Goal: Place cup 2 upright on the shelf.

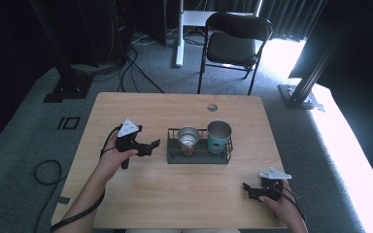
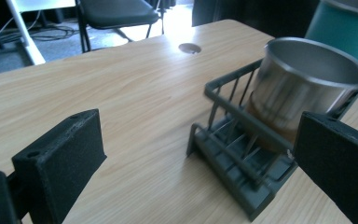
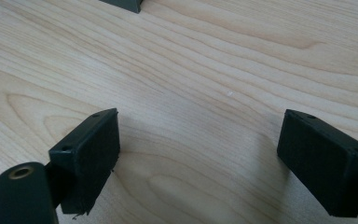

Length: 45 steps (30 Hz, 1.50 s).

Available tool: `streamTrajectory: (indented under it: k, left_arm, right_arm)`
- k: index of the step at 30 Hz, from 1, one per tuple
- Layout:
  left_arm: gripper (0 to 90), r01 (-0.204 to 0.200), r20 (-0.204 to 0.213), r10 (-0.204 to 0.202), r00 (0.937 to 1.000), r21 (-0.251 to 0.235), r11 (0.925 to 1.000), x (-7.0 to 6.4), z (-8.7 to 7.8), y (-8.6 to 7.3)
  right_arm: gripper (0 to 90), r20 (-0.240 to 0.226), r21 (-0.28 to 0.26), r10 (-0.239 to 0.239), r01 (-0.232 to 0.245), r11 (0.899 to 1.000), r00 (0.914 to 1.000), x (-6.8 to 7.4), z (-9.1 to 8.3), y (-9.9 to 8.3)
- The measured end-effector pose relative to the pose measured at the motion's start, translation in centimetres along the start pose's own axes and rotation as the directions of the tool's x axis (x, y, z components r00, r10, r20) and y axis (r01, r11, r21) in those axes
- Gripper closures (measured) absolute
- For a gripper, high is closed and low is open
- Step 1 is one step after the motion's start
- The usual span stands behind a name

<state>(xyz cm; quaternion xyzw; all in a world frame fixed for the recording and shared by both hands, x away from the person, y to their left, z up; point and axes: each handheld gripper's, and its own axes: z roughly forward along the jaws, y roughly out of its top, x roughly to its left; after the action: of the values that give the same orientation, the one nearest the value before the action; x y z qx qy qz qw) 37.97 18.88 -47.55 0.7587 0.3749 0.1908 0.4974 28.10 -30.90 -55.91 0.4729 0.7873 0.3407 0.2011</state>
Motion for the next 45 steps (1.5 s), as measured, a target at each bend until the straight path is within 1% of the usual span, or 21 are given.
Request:
streamTrajectory:
  k: [2, 4, 5, 7, 9, 13, 15, 21, 23, 25, 28, 34, 37, 39, 41, 43, 45]
  left_arm:
    - [2.7, 0.011, -0.014, -0.011, 0.9998, 0.002, 0.9999, 0.3, -0.2, -0.4]
    - [2.7, 0.015, -0.015, -0.015, 0.9998, 0.003, 0.9999, 0.4, -0.3, -0.6]
    - [2.7, 0.027, -0.021, -0.027, 0.9994, 0.007, 0.9996, 0.7, -0.5, -1.2]
    - [2.7, 0.027, -0.024, -0.026, 0.9994, 0.015, 0.9995, 0.8, -0.7, -1.6]
    - [2.7, 0.037, -0.028, -0.037, 0.9989, 0.015, 0.9992, 1.0, -0.8, -1.9]
    - [2.7, 0.034, -0.044, -0.034, 0.9985, 0.013, 0.9993, 1.3, -1.2, -2.4]
    - [2.7, 0.050, -0.050, -0.049, 0.9975, 0.007, 0.9987, 1.4, -1.5, -2.7]
    - [2.7, 0.079, -0.069, -0.077, 0.9946, 0.015, 0.9968, 2.0, -2.3, -3.9]
    - [2.7, 0.085, -0.077, -0.083, 0.9936, 0.026, 0.9960, 2.1, -2.6, -4.2]
    - [2.7, 0.086, -0.088, -0.083, 0.9927, 0.024, 0.9960, 2.3, -3.0, -4.6]
    - [2.7, 0.110, -0.104, -0.107, 0.9888, 0.022, 0.9937, 2.5, -3.5, -5.1]
    - [2.7, 0.130, -0.143, -0.123, 0.9821, 0.043, 0.9906, 2.8, -4.4, -6.4]
    - [2.7, 0.141, -0.171, -0.132, 0.9765, 0.045, 0.9889, 2.8, -4.8, -6.9]
    - [2.7, 0.152, -0.177, -0.142, 0.9739, 0.047, 0.9873, 2.8, -5.0, -7.2]
    - [2.7, 0.150, -0.194, -0.136, 0.9715, 0.060, 0.9868, 2.8, -5.2, -7.6]
    - [2.7, 0.146, -0.197, -0.131, 0.9715, 0.063, 0.9873, 2.7, -5.4, -7.9]
    - [2.7, 0.156, -0.199, -0.141, 0.9697, 0.059, 0.9860, 2.7, -5.5, -8.2]
  right_arm:
    - [12.5, 0.000, 0.000, 0.000, 0.000, 1.000, 1.0000, 0.0, 0.0, 0.0]
    - [12.5, 0.000, 0.000, 0.000, 0.000, 1.000, 1.0000, 0.0, 0.0, 0.0]
    - [12.6, 0.000, 0.000, -0.001, 0.001, 1.000, 1.0000, 0.0, 0.0, 0.0]
    - [12.6, 0.000, 0.000, 0.000, 0.000, 1.000, 1.0000, 0.0, 0.0, 0.0]
    - [12.5, 0.000, 0.000, 0.000, 0.000, 1.000, 1.0000, 0.0, 0.0, 0.0]
    - [12.5, 0.000, 0.000, 0.000, 0.000, 1.000, 1.0000, 0.0, 0.0, 0.0]
    - [12.5, 0.000, 0.000, 0.000, 0.000, 1.000, 1.0000, 0.0, 0.0, 0.0]
    - [12.5, 0.000, 0.000, -0.001, 0.001, 1.000, 1.0000, 0.0, 0.0, 0.0]
    - [12.5, 0.000, 0.000, 0.000, 0.000, 1.000, 1.0000, 0.0, 0.0, 0.0]
    - [12.5, 0.000, 0.000, 0.000, 0.000, 1.000, 1.0000, 0.0, 0.0, 0.0]
    - [12.5, 0.000, 0.000, -0.001, 0.001, 1.000, 1.0000, 0.0, 0.0, 0.0]
    - [12.6, 0.000, 0.000, -0.001, 0.001, 1.000, 1.0000, 0.0, 0.0, 0.0]
    - [12.5, 0.000, 0.000, -0.001, 0.001, 1.000, 1.0000, 0.0, 0.0, 0.0]
    - [12.6, 0.000, 0.000, -0.001, 0.001, 1.000, 1.0000, 0.0, 0.0, 0.0]
    - [12.6, 0.000, 0.000, -0.001, 0.001, 1.000, 1.0000, 0.0, 0.0, 0.0]
    - [12.5, 0.000, 0.000, 0.000, 0.000, 1.000, 1.0000, 0.0, 0.0, 0.0]
    - [12.5, 0.000, 0.000, 0.000, 0.000, 1.000, 1.0000, 0.0, 0.0, 0.0]
